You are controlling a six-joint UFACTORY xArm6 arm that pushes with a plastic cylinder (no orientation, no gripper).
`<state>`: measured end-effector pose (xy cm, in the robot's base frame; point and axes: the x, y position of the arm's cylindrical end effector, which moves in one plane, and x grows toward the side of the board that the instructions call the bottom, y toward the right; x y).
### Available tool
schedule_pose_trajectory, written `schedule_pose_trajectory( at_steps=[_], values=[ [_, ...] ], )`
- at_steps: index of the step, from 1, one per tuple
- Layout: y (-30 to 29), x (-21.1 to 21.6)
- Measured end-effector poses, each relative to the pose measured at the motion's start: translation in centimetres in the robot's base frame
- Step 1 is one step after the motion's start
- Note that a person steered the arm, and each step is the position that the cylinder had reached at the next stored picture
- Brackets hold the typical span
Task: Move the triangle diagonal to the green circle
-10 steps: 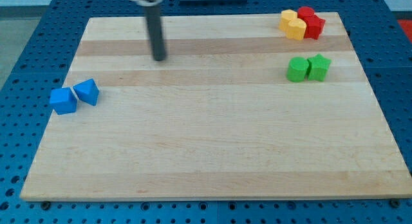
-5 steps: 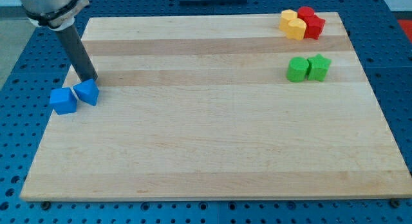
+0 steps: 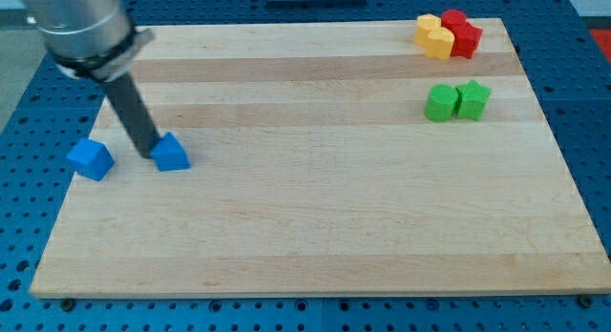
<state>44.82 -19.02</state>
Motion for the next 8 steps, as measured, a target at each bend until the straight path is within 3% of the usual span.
schedule_pose_trajectory(
  at_steps=[1,3,6,7,8],
  values=[
    [4.1,0.0],
    [0.6,1.3],
    [20.2,0.7],
    [17.2,0.7],
    [10.6,0.7]
  ],
)
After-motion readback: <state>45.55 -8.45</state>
